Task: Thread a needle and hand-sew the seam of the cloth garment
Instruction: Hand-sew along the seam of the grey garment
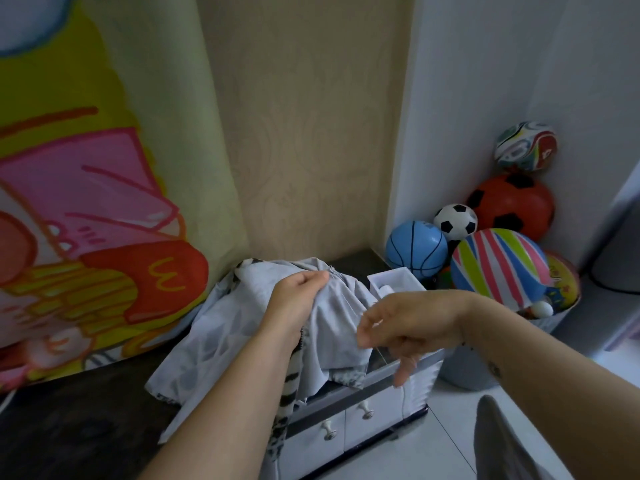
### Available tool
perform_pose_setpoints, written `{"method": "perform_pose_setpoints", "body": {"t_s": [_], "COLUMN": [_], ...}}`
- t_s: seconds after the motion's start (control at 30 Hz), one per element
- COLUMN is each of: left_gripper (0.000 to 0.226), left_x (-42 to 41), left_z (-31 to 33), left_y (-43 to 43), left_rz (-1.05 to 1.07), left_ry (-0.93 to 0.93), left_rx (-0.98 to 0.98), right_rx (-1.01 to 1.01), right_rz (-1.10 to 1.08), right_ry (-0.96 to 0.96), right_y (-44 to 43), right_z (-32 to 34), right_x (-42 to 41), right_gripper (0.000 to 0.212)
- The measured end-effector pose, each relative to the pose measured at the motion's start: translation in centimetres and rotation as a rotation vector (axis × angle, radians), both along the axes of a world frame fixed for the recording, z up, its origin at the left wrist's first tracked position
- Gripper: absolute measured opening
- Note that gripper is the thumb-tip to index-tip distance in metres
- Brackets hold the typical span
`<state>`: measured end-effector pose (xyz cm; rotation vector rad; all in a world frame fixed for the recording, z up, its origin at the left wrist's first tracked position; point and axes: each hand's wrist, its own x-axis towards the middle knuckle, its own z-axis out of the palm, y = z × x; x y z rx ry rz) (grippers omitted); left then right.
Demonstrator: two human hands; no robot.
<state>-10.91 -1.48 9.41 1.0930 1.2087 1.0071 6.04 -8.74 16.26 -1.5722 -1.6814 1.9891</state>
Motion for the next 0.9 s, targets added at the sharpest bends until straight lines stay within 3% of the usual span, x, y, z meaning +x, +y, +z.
{"method": "perform_pose_setpoints", "body": {"t_s": [0.07,0.2,0.33,0.5,0.7,0.9], "left_gripper": [0.018,0.012,0.013,0.014,0.014,0.018], "left_x": [0.0,0.2,0.5,0.3,0.0,0.2], "left_z": [0.0,-0.3,-0.1,0.2,0.2,0.3], "left_y": [-0.1,-0.6,-0.9,-1.2,-0.9,-0.9], "left_rz": [-0.002,-0.014,-0.053,-0.081,-0.035,-0.032], "left_ry": [0.013,0.068,0.058,0.037,0.034,0.040], "left_rx": [0.025,0.075,0.107,0.139,0.090,0.103], "right_rx": [0.159,0.598,0.791,0.871,0.777,0.683], "right_rz": [-0.111,-0.486,-0.528,-0.540,-0.651,-0.431], "right_ry": [-0.196,-0.172,-0.290,-0.217,0.288,0.318], "right_y": [0.3,1.5,2.0,2.1,1.4,0.7], "right_z": [-0.6,-1.7,-2.6,-2.7,-1.4,-0.5], "right_x": [-0.3,-1.7,-2.8,-2.9,-2.2,-1.6], "right_gripper": [0.020,0.008,0.012,0.016,0.013,0.009]}}
